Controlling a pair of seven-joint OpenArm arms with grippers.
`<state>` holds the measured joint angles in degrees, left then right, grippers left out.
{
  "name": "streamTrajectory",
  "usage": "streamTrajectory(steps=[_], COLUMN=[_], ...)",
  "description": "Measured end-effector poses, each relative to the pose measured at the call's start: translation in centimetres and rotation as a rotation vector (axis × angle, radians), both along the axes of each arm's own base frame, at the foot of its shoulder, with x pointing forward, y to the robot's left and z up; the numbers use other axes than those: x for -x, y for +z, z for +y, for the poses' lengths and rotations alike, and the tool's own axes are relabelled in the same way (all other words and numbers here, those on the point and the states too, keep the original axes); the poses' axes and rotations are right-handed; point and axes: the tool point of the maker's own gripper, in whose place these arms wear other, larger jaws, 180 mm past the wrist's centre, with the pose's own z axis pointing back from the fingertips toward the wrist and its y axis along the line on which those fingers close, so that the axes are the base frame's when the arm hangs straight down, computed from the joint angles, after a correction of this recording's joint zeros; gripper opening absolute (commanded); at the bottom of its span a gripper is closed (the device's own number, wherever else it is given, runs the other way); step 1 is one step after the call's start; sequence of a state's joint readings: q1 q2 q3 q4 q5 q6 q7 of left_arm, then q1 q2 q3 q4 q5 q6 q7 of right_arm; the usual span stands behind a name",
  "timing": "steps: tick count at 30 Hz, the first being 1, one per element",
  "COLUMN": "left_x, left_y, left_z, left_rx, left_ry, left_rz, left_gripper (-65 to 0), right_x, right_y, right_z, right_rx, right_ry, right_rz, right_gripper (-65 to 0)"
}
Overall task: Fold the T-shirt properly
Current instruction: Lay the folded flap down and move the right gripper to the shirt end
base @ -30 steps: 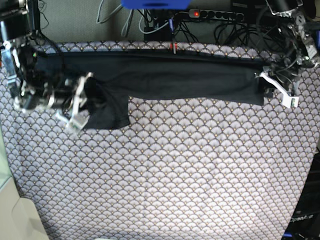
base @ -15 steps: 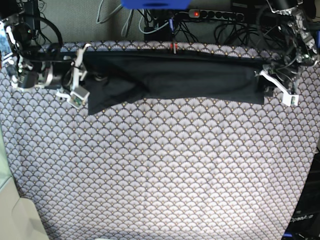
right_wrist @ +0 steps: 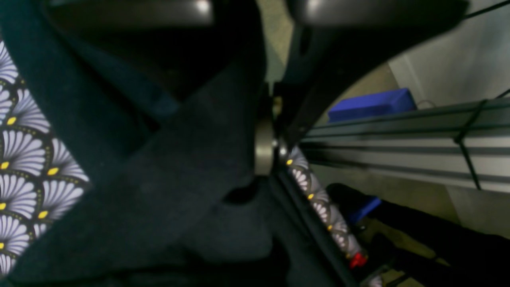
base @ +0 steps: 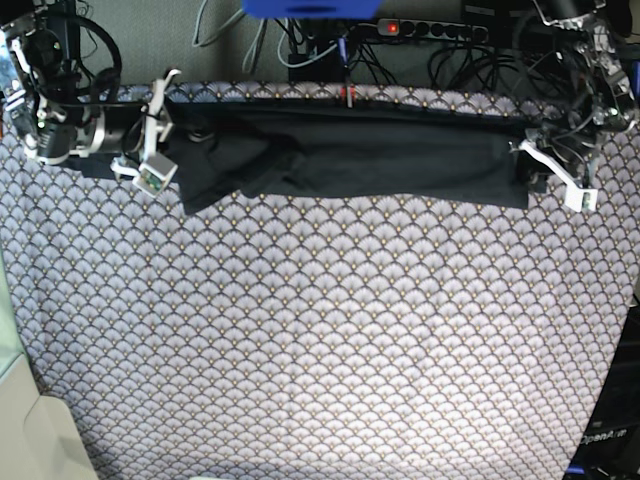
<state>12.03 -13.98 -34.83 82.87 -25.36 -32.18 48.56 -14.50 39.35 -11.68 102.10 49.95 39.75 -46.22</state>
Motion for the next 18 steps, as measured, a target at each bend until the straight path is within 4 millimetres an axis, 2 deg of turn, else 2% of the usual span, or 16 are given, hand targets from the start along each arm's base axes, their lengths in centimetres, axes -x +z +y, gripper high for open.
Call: streamTrajectory(steps=[2,5,10,12,15,18], left_x=[0.0,0.0,0.0,0.0,0.0,0.0], left_y=[0.0,0.0,0.0,0.0,0.0,0.0], left_z=[0.0,0.0,0.0,0.0,0.0,0.0], left_rx=[0.000,0.000,0.000,0.000,0.000,0.000], left_ry=[0.000,0.000,0.000,0.000,0.000,0.000], left_rz=[-0.001,0.000,0.000,0.000,0.000,0.000], left_gripper=[-49.5,-49.5,-49.5,-49.5,-49.5,-49.5], right_x=[0.0,0.2,0.5,0.4,0.4,0.4], right_y=[-0.5,-2.0,-2.9,-2.8,-2.9,-2.8], right_z=[-0.4,-1.2,-1.6,-1.6,-1.6,-1.6], right_rx=[0.000,0.017,0.019,0.014,0.015,0.017], right_ry=[-0.017,-0.050,-0.075,-0.077,-0.077,-0.077], right_rz=[0.016,0.060,0.091,0.089,0.090,0.089], right_gripper=[-65.0,-57.7,-35.6,-28.8,-25.1,-24.9])
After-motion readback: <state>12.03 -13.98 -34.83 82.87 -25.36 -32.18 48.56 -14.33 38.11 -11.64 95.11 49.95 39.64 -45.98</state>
